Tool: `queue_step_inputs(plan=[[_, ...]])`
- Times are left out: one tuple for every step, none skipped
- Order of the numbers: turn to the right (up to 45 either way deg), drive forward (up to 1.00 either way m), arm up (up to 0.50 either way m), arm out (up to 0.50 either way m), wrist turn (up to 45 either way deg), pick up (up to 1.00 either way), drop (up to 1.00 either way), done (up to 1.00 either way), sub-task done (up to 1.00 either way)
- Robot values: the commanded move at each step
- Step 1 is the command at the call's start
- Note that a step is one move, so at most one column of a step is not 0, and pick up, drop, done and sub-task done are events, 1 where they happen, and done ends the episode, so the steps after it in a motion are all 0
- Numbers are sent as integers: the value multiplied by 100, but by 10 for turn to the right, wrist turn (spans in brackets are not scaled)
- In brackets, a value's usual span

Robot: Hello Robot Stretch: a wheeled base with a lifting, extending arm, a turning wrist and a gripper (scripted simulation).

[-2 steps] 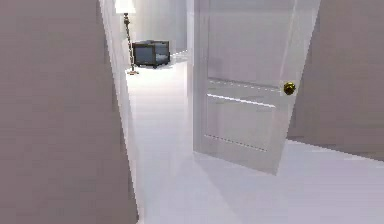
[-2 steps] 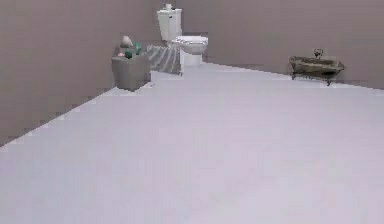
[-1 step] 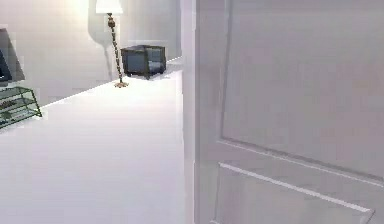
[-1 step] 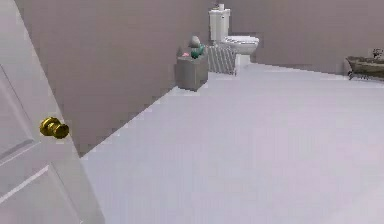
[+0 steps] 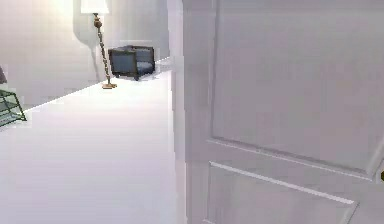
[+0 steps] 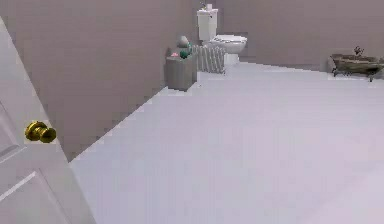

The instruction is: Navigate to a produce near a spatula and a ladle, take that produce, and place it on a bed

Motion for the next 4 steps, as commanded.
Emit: queue_step_inputs(plan=[[0,15,0,0,0,0,0,0,0],[-300,0,0,0,0,0,0,0,0],[0,55,0,0,0,0,0,0,0],[-450,0,0,0,0,0,0,0,0]])
